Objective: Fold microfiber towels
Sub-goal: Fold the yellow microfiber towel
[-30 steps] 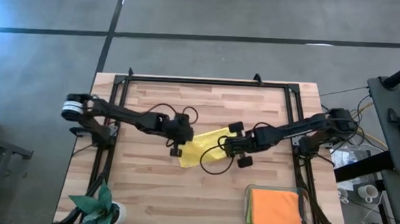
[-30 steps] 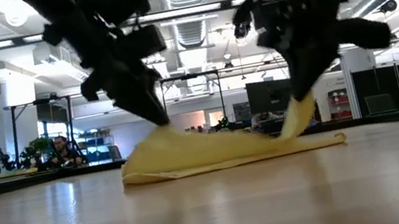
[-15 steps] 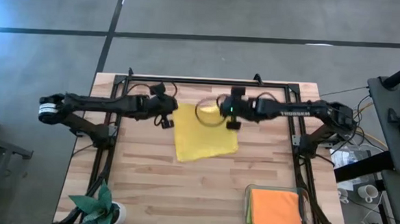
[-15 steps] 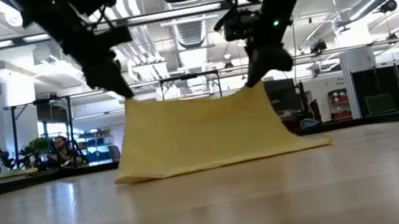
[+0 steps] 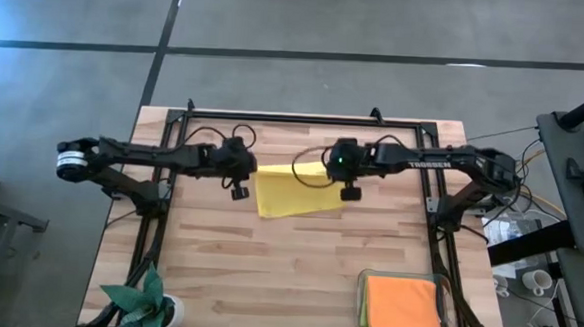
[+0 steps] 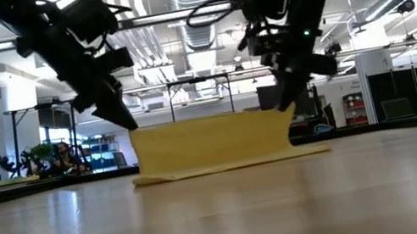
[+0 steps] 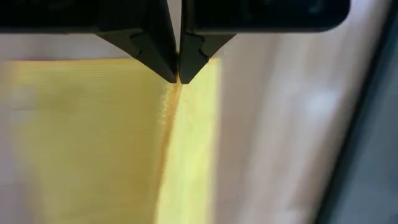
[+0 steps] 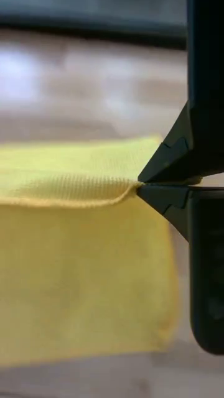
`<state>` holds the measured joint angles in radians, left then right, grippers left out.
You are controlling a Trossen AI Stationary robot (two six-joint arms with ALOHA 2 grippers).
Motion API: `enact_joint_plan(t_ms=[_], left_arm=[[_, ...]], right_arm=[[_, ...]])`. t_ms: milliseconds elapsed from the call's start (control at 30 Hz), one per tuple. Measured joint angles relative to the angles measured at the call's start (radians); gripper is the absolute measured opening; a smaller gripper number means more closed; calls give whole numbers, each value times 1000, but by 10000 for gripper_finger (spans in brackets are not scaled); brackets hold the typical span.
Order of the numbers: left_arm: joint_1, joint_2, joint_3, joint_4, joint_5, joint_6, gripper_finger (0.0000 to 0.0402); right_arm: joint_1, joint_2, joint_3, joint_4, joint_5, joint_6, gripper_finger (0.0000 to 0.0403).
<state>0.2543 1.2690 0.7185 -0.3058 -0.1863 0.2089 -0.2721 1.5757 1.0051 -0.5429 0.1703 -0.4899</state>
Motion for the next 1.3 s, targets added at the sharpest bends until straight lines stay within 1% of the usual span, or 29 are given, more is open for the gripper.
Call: enact_joint_plan(t_ms=[67, 100, 300, 433, 600, 767, 900, 1100, 1300], left_arm=[[-20, 0, 0, 20, 83, 6, 0], [-30, 3, 0, 30, 104, 7, 0], [-71, 58, -5, 35, 110, 6, 0], [-93, 100, -3, 30, 117, 6, 0], [-104, 98, 8, 24, 160, 5, 0], [-106, 90, 5, 24, 246, -3, 0], [-116, 134, -5, 63, 281, -20, 0], [-142, 201, 10, 81, 293, -20, 0], [-145, 202, 15, 81, 317, -19, 0]], right_arm=[[19, 0, -6, -54, 2, 2, 9], [27, 0, -9, -68, 3, 10, 9], [70, 0, -23, -76, 0, 63, 9], [108, 0, -23, -81, -71, 107, 9], [146, 0, -29, -89, -76, 134, 9], [150, 0, -49, -81, -71, 143, 9], [149, 0, -61, -69, -65, 147, 9], [154, 0, -67, -69, -66, 150, 9], [157, 29, -77, -42, -68, 149, 9]])
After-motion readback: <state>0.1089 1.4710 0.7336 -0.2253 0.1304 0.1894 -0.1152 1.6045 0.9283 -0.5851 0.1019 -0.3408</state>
